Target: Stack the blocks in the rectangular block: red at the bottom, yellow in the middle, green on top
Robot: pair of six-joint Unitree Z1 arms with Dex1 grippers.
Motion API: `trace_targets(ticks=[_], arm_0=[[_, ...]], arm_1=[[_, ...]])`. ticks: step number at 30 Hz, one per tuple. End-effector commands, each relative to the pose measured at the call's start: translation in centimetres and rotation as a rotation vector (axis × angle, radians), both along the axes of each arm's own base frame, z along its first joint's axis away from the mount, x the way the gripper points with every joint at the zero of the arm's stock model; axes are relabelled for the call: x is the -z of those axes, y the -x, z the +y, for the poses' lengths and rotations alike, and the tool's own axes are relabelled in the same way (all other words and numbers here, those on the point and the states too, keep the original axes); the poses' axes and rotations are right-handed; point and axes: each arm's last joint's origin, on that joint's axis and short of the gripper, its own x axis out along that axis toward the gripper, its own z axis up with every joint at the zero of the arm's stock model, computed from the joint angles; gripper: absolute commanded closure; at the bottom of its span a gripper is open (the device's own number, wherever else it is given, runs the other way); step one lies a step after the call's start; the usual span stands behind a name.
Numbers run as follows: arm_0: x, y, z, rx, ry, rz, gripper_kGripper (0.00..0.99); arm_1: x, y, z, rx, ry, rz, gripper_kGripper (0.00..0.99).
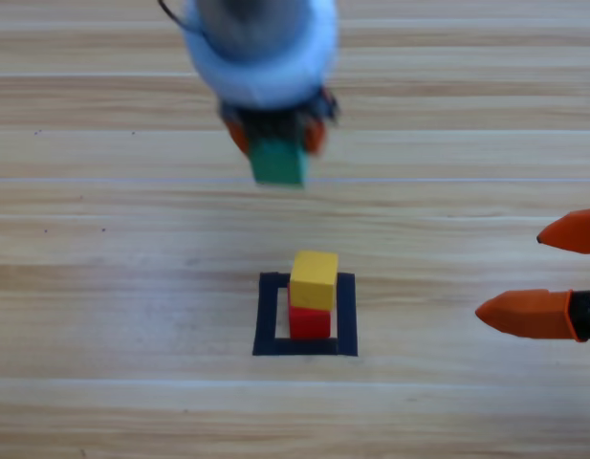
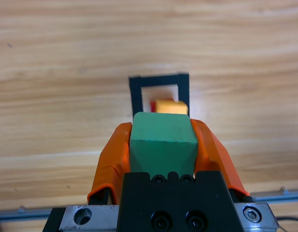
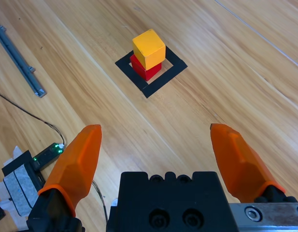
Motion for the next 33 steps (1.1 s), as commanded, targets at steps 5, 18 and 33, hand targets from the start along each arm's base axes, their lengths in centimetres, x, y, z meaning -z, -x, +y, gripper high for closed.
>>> trace_targets(ticks=[5, 18, 33], arm_0=[[5.6, 3.9, -5.7, 0.024, -0.101, 0.073, 0.929], [6.8, 2.0, -4.9, -0.113, -0.095, 0.085, 0.929], [9.1, -1.0, -4.2, -0.179, -0.125, 0.096, 0.929]], arm_1=[[0.3, -0.2, -0.2, -0.023, 0.022, 0.015, 0.000], [0.5, 0.0, -0.3, -0.080, 0.040, 0.018, 0.000], [0.6, 0.1, -0.3, -0.095, 0.042, 0.021, 0.000]])
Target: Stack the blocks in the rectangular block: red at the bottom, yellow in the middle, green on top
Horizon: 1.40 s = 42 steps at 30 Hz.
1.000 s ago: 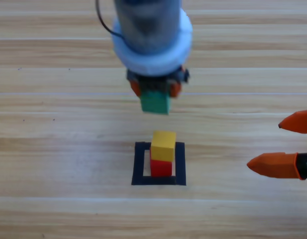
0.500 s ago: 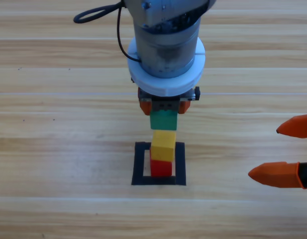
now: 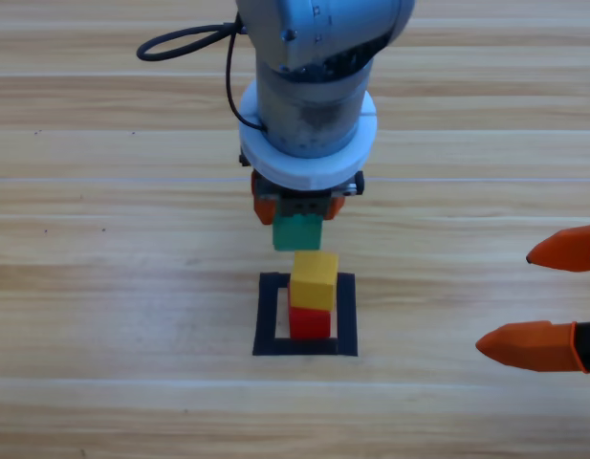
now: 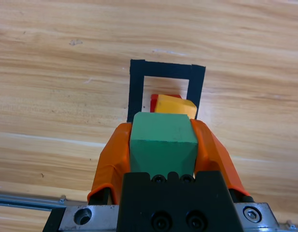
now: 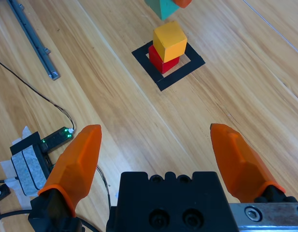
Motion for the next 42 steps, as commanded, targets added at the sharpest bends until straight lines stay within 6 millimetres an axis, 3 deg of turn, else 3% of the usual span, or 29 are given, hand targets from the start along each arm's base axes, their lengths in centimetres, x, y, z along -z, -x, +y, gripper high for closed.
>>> trace_targets(ticks=[1, 22, 42], arm_0=[[2.9, -2.5, 0.5, -0.039, -0.055, 0.027, 0.929], [6.0, -3.4, -1.2, -0.012, -0.027, 0.106, 0.927], [4.3, -3.1, -1.0, -0.002, 0.013, 0.093, 0.927]], arm_1=[[0.4, -0.3, -0.3, 0.011, 0.022, 0.014, 0.000], [0.6, -0.4, -0.1, 0.010, 0.032, 0.018, 0.000], [0.8, -0.5, 0.0, 0.008, 0.043, 0.023, 0.000]])
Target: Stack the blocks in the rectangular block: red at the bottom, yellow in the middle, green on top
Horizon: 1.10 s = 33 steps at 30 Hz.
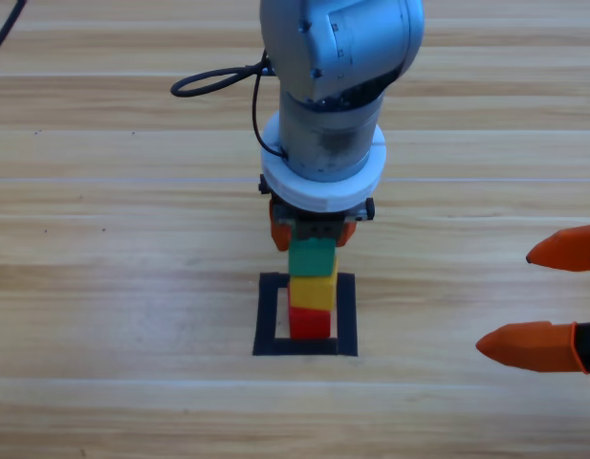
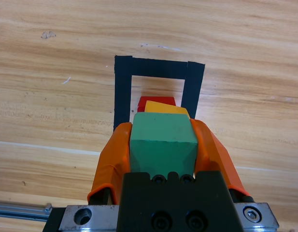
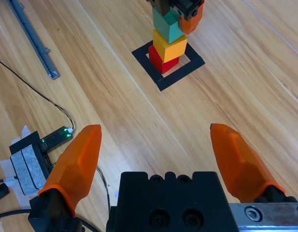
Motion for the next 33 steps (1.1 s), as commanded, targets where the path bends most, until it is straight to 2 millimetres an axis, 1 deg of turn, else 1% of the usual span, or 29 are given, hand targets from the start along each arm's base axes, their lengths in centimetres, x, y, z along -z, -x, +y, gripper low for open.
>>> trace_targets(ticks=[1, 12, 25, 33], arm_0=[[0.8, -0.7, 0.0, -0.003, 0.003, 0.012, 0.927], [1.1, -0.6, 0.0, -0.005, -0.007, 0.021, 0.927], [2.7, -0.9, -0.3, -0.003, -0.033, 0.040, 0.927], [3.2, -1.0, -0.5, -0.005, -0.037, 0.043, 0.926]], arm_1=[[0.8, -0.5, 0.0, 0.012, 0.041, 0.027, 0.000], [0.9, -0.5, 0.0, 0.003, 0.042, 0.028, 0.000], [1.0, -0.5, 0.0, 0.002, 0.045, 0.029, 0.000], [1.1, -0.5, 0.1, -0.001, 0.049, 0.034, 0.000]])
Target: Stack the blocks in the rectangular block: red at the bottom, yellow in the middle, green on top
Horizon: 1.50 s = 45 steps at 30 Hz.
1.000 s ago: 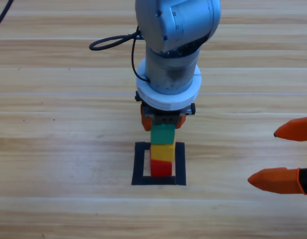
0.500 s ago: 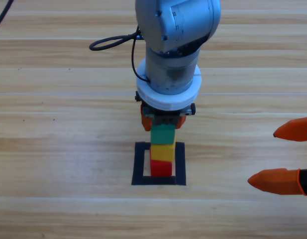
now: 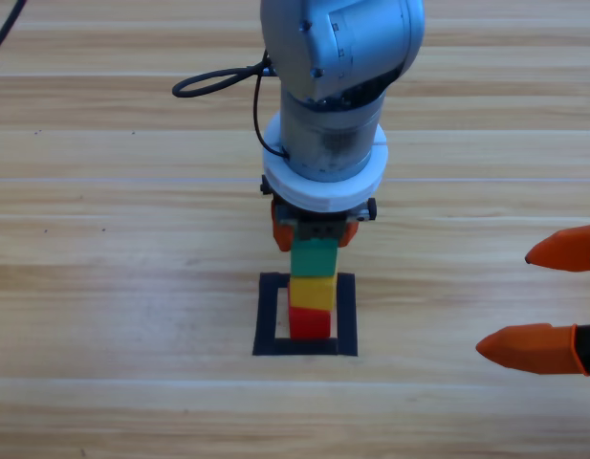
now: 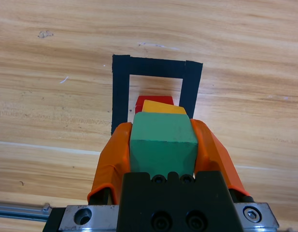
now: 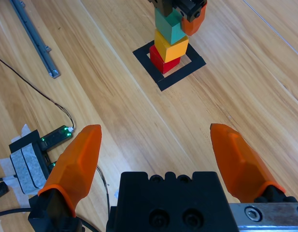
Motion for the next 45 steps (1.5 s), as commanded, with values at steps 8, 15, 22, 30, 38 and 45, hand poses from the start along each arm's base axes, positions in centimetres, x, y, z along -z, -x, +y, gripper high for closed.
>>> trace_targets(ticks=[8, 15, 22, 30, 38, 45], arm_0=[[3.4, -0.9, -0.3, -0.007, -0.051, 0.045, 0.926], [3.2, -0.8, 0.0, -0.010, -0.059, 0.046, 0.878], [2.2, -0.8, -0.2, -0.011, -0.027, 0.023, 0.113], [0.2, -0.4, -0.1, 0.001, 0.002, -0.015, 0.000], [-13.0, 8.1, 4.9, 0.084, 0.097, -0.328, 0.016], [-10.2, 15.7, 7.1, 0.199, -0.069, -0.434, 0.019]], arm_1=[[1.2, -0.6, 0.2, 0.008, 0.051, 0.039, 0.000], [1.2, -0.6, 0.2, 0.006, 0.051, 0.039, 0.000], [1.2, -0.6, 0.2, 0.004, 0.051, 0.039, 0.000], [1.1, -0.4, 0.0, -0.007, 0.052, 0.039, 0.000], [0.7, -0.3, -0.4, 0.004, 0.047, 0.015, 0.000], [0.7, -0.4, -0.1, -0.001, 0.052, 0.015, 0.000]])
